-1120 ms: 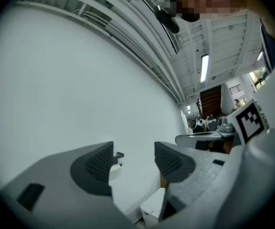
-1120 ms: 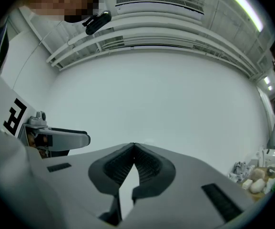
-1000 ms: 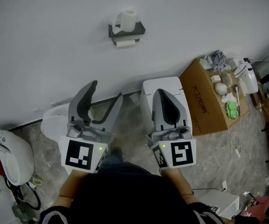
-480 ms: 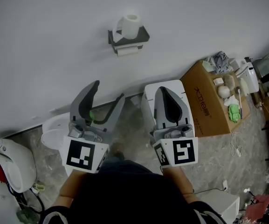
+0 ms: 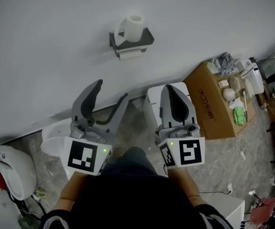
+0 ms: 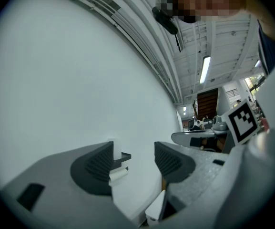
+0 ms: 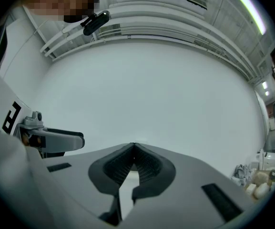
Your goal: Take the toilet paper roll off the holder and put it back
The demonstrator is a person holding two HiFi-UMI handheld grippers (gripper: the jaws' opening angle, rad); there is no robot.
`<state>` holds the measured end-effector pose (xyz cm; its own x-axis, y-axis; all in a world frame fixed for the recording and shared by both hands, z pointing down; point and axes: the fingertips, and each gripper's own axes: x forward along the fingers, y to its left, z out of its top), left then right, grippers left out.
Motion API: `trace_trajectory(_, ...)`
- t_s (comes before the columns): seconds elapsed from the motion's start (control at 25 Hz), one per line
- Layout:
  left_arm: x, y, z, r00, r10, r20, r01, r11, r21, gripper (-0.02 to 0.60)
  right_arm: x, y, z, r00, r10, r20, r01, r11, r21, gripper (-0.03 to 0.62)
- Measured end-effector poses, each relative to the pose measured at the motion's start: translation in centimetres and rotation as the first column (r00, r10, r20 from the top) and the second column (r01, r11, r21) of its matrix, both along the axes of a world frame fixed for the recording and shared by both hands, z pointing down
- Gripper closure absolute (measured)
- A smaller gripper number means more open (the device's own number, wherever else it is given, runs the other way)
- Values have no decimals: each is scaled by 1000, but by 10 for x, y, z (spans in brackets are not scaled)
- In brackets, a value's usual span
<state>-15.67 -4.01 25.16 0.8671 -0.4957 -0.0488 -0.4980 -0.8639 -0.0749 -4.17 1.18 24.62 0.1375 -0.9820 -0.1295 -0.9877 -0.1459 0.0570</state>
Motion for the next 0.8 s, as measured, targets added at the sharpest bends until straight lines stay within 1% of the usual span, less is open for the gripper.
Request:
trace_trajectory(0.32,9,-10,-4,1000,4,-11,-3,1000,25,331,8,-14,-5,1000,-9,-8,9,1000,2,579)
trace_trajectory(0.48,17,-21,-2,1000,-1,1,1,1000,-6,330,13,-27,-8,1000,-27,-12,27,1000,7,579)
trace_trajectory(0.6,26,-33,-2,1000,-15,-6,15,1000,-7,330,21,-40,-8,999,-49,-13,49,999,8,579)
trace_trajectory(0.8,47,-56,1,999,-42,1,42,999,-14,331,43,-69,-8,996,-88,-14,88,996,9,579)
